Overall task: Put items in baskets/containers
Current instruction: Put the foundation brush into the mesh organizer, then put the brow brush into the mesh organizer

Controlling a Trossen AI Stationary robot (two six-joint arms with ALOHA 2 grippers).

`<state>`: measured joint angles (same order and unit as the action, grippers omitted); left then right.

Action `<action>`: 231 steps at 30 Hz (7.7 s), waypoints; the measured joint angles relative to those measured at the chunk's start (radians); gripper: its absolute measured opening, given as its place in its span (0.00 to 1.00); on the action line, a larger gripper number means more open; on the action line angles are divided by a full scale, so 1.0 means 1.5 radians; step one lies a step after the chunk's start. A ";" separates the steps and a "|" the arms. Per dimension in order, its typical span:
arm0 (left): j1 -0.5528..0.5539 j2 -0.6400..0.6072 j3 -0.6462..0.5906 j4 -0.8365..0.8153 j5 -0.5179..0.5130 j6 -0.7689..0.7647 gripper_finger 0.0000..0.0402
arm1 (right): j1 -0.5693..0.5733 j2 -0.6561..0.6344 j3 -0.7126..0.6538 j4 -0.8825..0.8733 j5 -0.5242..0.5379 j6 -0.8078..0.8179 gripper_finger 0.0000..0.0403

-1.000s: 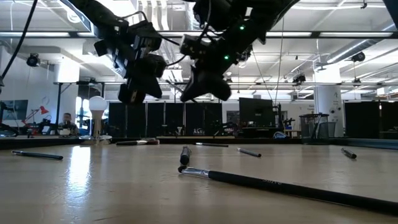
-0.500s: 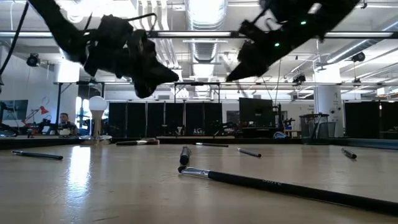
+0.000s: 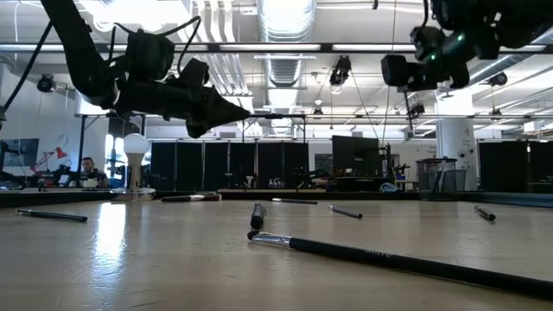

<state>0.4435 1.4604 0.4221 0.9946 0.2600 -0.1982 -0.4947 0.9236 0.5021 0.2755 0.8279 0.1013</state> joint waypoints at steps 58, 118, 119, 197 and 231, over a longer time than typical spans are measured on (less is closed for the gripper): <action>0.000 0.027 -0.013 0.000 0.005 0.012 0.00 | -0.214 0.191 0.054 -0.111 -0.086 0.258 0.26; -0.005 0.027 -0.107 0.104 -0.086 -0.151 0.00 | 0.056 0.678 0.411 -0.339 -0.491 0.124 0.03; -0.005 0.027 -0.107 0.110 -0.081 -0.152 0.00 | 0.061 0.661 0.389 -0.324 -0.490 0.125 0.03; -0.112 -0.027 0.063 -0.238 -0.137 -0.060 0.07 | 0.179 0.396 0.121 0.047 -0.488 0.040 0.05; -0.016 0.360 0.347 -0.353 -0.120 0.033 0.21 | 0.161 0.396 0.135 0.008 -0.505 0.013 0.20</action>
<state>0.4198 2.0001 0.9423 0.4651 0.0805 -0.1480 -0.2531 1.5177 0.7048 0.2871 0.0704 0.1207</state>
